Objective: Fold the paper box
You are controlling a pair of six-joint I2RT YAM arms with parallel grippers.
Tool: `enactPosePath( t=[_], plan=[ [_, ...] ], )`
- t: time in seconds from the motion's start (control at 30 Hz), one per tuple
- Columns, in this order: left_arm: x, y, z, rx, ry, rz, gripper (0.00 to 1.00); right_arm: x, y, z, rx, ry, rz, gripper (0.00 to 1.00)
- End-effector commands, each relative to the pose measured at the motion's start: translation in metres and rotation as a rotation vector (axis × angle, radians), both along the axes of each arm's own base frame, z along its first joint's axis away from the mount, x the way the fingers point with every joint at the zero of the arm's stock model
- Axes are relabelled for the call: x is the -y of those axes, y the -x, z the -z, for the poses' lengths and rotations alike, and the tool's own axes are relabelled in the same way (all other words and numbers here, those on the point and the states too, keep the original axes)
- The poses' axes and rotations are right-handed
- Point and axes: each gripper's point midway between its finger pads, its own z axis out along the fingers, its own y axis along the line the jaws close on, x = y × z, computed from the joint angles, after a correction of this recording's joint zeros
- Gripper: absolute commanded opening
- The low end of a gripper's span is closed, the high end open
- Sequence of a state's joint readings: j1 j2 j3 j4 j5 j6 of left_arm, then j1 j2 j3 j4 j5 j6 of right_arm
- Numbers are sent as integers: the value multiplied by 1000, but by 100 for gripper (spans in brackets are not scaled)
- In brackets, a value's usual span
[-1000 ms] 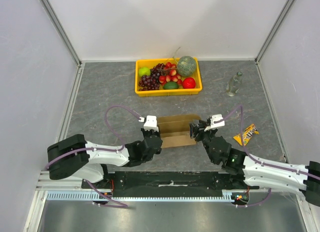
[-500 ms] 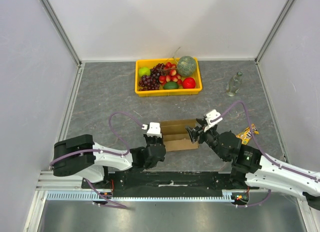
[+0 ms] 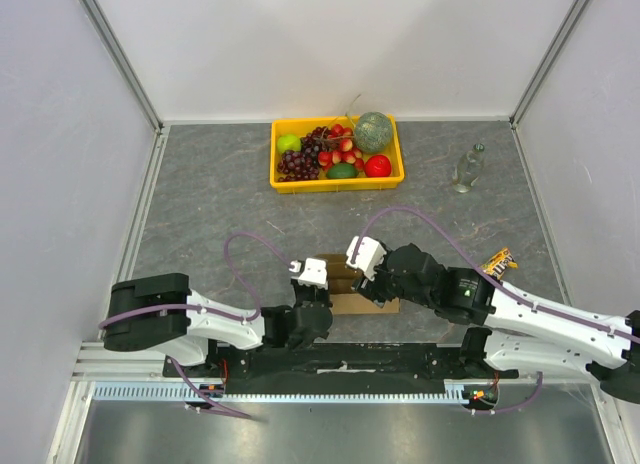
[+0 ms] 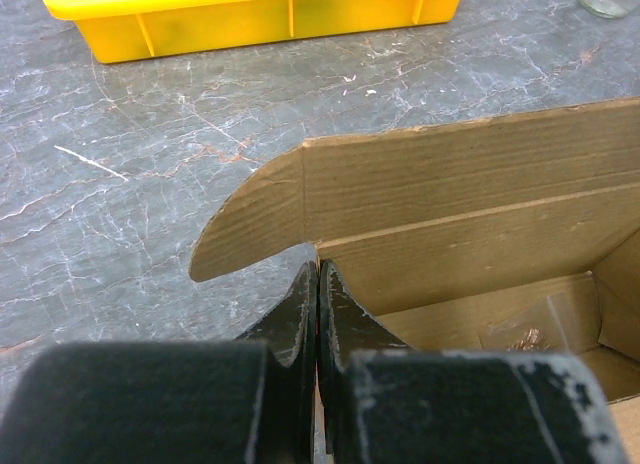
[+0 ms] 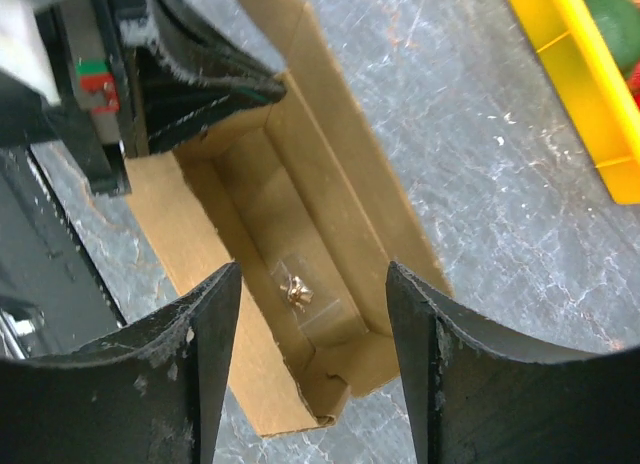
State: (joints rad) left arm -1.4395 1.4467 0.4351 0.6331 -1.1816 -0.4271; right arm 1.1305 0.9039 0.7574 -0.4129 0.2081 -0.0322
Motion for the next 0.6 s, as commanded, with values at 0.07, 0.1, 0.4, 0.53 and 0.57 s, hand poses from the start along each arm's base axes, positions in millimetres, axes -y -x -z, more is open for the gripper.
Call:
enactPosePath(
  t=[0.07, 0.1, 0.4, 0.53, 0.57],
  plan=[
    [-15, 2, -1, 36, -9, -60, 2, -4, 7, -10, 32, 46, -105, 64],
    [-16, 2, 0, 36, -8, -60, 2, -3, 6, -10, 36, 53, -102, 64],
    [-18, 9, 1, 38, -12, -43, 2, -10, 3, -36, 121, 32, -165, 64],
    [-17, 11, 1, 40, -18, -34, 2, -17, 0, -38, 146, 63, -196, 66],
    [-17, 11, 0, 41, -16, -32, 2, -19, -2, -38, 149, 70, -202, 66]
  ],
)
